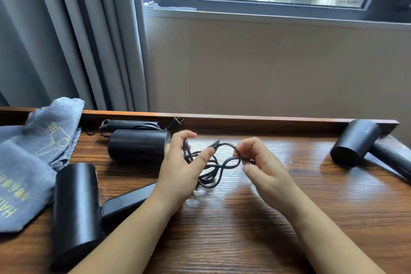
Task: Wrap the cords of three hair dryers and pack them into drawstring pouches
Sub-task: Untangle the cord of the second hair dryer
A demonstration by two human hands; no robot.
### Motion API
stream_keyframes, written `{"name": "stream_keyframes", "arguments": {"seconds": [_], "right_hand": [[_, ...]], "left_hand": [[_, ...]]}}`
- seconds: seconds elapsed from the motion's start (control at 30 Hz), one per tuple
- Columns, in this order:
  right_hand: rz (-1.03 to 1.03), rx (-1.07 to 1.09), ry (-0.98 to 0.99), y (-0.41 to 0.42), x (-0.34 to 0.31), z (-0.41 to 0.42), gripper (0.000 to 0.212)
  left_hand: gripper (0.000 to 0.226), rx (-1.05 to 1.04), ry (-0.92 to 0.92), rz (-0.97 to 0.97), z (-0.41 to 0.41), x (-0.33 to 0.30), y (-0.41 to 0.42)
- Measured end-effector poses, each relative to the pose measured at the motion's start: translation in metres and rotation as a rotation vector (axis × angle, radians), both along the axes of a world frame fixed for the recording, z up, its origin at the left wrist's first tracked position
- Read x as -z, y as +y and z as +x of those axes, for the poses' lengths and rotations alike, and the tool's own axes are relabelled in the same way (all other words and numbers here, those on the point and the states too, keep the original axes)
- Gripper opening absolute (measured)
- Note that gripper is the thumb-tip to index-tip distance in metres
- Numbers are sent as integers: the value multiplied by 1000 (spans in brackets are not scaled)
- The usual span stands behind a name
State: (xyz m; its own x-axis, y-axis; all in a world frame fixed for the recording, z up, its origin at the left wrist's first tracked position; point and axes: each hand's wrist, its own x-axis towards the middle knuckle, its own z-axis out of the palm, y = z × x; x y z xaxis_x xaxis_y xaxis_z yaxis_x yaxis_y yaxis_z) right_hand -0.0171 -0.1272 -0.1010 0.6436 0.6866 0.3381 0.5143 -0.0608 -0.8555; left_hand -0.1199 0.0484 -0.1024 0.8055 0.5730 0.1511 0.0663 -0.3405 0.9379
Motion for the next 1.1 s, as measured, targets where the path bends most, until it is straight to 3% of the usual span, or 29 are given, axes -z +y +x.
{"name": "stream_keyframes", "arguments": {"seconds": [0.1, 0.17, 0.3, 0.37, 0.43, 0.57, 0.73, 0.9, 1.0, 1.1], "right_hand": [[-27, 174, -272, 2, 1, 1, 43], [-63, 307, -278, -1, -2, 6, 48], [-571, 458, -255, -15, 13, 32, 54], [-658, 432, -219, -15, 22, 38, 35], [-638, 471, -204, -15, 26, 41, 23], [-574, 536, -232, -16, 21, 38, 20], [-372, 382, -150, -10, 6, 25, 24], [-172, 252, 64, -5, 1, 14, 31], [-140, 213, -73, -5, 4, 15, 47], [-186, 151, -219, -4, 5, 17, 38]], "left_hand": [[28, -44, -47, 1, 2, 3, 0], [25, -69, -73, -17, 3, 4, 1], [21, -81, -80, 5, 3, 4, 3], [21, -78, -75, 0, 3, 3, 1], [22, -72, -72, 9, 3, 3, -1], [25, -61, -69, 32, 1, 1, -2], [27, -24, -42, 30, -1, -2, -2], [27, -1, -36, 27, -2, -3, -2], [28, 7, -31, 35, -2, -3, -2], [28, 6, -37, 45, -3, -7, -4]]}}
